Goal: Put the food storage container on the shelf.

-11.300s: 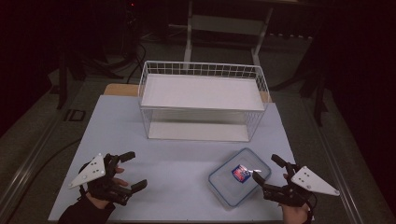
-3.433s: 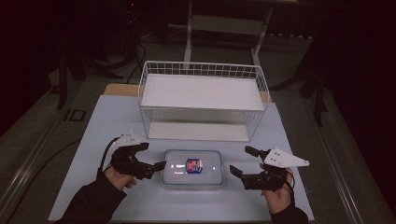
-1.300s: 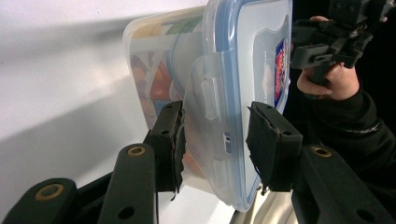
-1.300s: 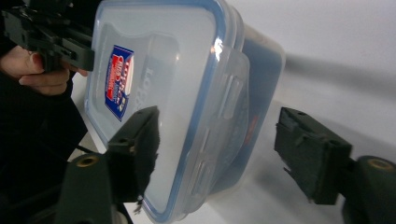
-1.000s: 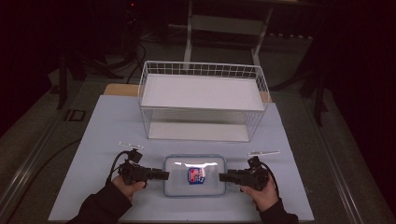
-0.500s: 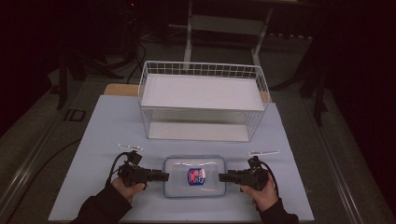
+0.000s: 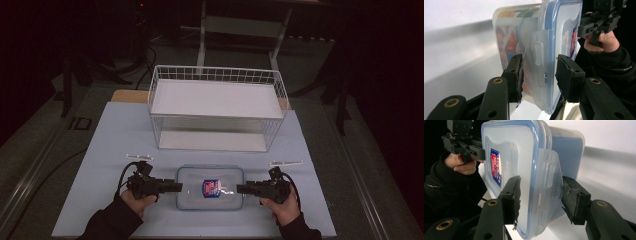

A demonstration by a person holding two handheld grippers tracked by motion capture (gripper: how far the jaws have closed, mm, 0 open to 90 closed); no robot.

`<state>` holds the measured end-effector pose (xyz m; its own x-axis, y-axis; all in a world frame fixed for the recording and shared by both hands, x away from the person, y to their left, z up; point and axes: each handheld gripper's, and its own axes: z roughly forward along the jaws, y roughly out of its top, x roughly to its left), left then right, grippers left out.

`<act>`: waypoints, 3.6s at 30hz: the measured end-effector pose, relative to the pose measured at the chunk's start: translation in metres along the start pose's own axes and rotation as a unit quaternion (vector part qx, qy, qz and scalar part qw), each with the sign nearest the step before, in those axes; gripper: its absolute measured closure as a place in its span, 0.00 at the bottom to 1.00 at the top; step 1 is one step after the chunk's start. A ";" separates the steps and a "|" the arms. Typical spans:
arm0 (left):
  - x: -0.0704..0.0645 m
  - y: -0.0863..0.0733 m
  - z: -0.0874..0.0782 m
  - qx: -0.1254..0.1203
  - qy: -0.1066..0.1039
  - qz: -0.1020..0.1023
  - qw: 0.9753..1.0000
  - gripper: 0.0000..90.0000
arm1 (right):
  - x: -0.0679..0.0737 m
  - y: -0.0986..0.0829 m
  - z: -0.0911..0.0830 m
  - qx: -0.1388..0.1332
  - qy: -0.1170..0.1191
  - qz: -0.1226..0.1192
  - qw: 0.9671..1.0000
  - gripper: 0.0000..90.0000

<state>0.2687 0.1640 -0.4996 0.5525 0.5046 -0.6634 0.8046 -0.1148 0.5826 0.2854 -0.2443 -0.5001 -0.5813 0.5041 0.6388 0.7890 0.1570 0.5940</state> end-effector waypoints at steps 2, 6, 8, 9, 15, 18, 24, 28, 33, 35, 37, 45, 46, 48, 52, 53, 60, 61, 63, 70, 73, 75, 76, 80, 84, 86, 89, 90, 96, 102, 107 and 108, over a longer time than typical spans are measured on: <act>-0.003 0.005 0.000 -0.003 0.003 0.007 1.000 0.64 | 0.000 0.003 -0.003 -0.005 -0.001 -0.001 1.000 0.57; -0.007 0.014 0.000 -0.010 0.004 0.019 1.000 0.64 | 0.001 0.010 -0.009 -0.018 -0.002 -0.011 1.000 0.57; -0.008 0.015 0.001 -0.014 0.004 0.022 1.000 0.64 | 0.002 0.011 -0.011 -0.020 -0.003 -0.010 1.000 0.57; -0.009 0.019 0.002 -0.017 0.004 0.024 1.000 0.64 | 0.000 0.015 -0.014 -0.029 -0.001 -0.010 1.000 0.57; -0.007 0.031 0.008 -0.028 0.001 0.034 0.999 0.64 | -0.003 0.025 -0.020 -0.043 -0.008 -0.018 0.999 0.57; -0.007 0.039 0.013 -0.035 0.002 0.041 0.999 0.64 | -0.008 0.033 -0.025 -0.059 -0.014 -0.024 0.998 0.57; 0.003 0.051 0.027 -0.047 0.003 0.039 0.998 0.64 | -0.018 0.044 -0.028 -0.068 -0.025 -0.027 0.997 0.57; 0.010 0.058 0.033 -0.061 0.008 0.044 0.997 0.63 | -0.026 0.051 -0.027 -0.074 -0.033 -0.034 0.996 0.57; 0.020 0.070 0.037 -0.082 0.025 0.056 0.995 0.63 | -0.039 0.062 -0.018 -0.088 -0.037 -0.039 0.995 0.57; 0.024 0.073 0.039 -0.090 0.027 0.053 0.994 0.63 | -0.043 0.066 -0.015 -0.095 -0.037 -0.041 0.994 0.57; 0.029 0.076 0.042 -0.095 0.033 0.051 0.994 0.63 | -0.048 0.070 -0.012 -0.101 -0.039 -0.042 0.993 0.57; 0.044 0.084 0.054 -0.111 0.049 0.058 0.991 0.62 | -0.068 0.080 -0.002 -0.112 -0.048 -0.043 0.992 0.56; 0.045 0.084 0.056 -0.115 0.051 0.055 0.990 0.62 | -0.069 0.080 0.000 -0.113 -0.049 -0.045 0.991 0.56; 0.048 0.087 0.057 -0.119 0.052 0.055 0.990 0.61 | -0.073 0.081 0.002 -0.119 -0.051 -0.042 0.991 0.55; 0.052 0.089 0.059 -0.126 0.062 0.063 0.988 0.61 | -0.077 0.082 0.007 -0.129 -0.054 -0.049 0.989 0.55; 0.053 0.089 0.059 -0.128 0.064 0.065 0.988 0.61 | -0.078 0.082 0.008 -0.131 -0.055 -0.051 0.988 0.55; 0.057 0.091 0.062 -0.138 0.070 0.062 0.986 0.60 | -0.081 0.083 0.013 -0.131 -0.066 -0.057 0.988 0.54; 0.057 0.091 0.062 -0.138 0.067 0.060 0.986 0.60 | -0.081 0.083 0.013 -0.132 -0.065 -0.057 0.987 0.54; 0.058 0.092 0.062 -0.138 0.066 0.057 0.987 0.60 | -0.080 0.083 0.014 -0.134 -0.069 -0.055 0.987 0.53; 0.063 0.096 0.063 -0.148 0.057 0.032 0.987 0.59 | -0.080 0.083 0.016 -0.153 -0.079 -0.039 0.984 0.52; 0.064 0.097 0.066 -0.154 0.063 0.028 0.986 0.58 | -0.081 0.083 0.017 -0.160 -0.083 -0.031 0.983 0.51; 0.064 0.098 0.067 -0.158 0.075 0.031 0.984 0.57 | -0.081 0.083 0.017 -0.163 -0.087 -0.024 0.982 0.51; 0.064 0.098 0.067 -0.158 0.075 0.031 0.984 0.58 | -0.081 0.083 0.017 -0.163 -0.087 -0.024 0.982 0.51; 0.067 0.097 0.071 -0.168 0.083 0.024 0.982 0.58 | -0.082 0.083 0.020 -0.173 -0.104 -0.023 0.979 0.52; 0.066 0.098 0.072 -0.168 0.102 0.034 0.980 0.56 | -0.080 0.083 0.021 -0.178 -0.114 -0.023 0.977 0.50; 0.065 0.099 0.073 -0.167 0.098 0.037 0.980 0.53 | -0.080 0.084 0.021 -0.179 -0.119 -0.024 0.976 0.49; 0.062 0.100 0.075 -0.172 0.115 0.046 0.977 0.52 | -0.078 0.085 0.023 -0.187 -0.138 -0.028 0.972 0.47; 0.062 0.101 0.075 -0.173 0.120 0.055 0.976 0.52 | -0.078 0.085 0.023 -0.190 -0.143 -0.030 0.971 0.47; 0.060 0.102 0.075 -0.173 0.133 0.058 0.974 0.50 | -0.066 0.089 0.026 -0.183 -0.182 -0.059 0.964 0.49; 0.058 0.101 0.069 -0.180 0.136 0.055 0.973 0.50 | -0.054 0.091 0.021 -0.190 -0.172 -0.077 0.963 0.47; 0.053 0.097 0.062 -0.178 0.122 0.066 0.974 0.41 | -0.046 0.085 0.019 -0.188 -0.166 -0.084 0.964 0.46; 0.050 0.095 0.061 -0.176 0.116 0.066 0.975 0.40 | -0.044 0.084 0.018 -0.188 -0.164 -0.087 0.965 0.46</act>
<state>0.3863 0.1263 -0.5061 0.5494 0.6904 -0.4707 0.5822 0.0878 0.8083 0.3802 -0.2376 -0.4873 -0.5557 0.7487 0.3616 0.5220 -0.0244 0.8526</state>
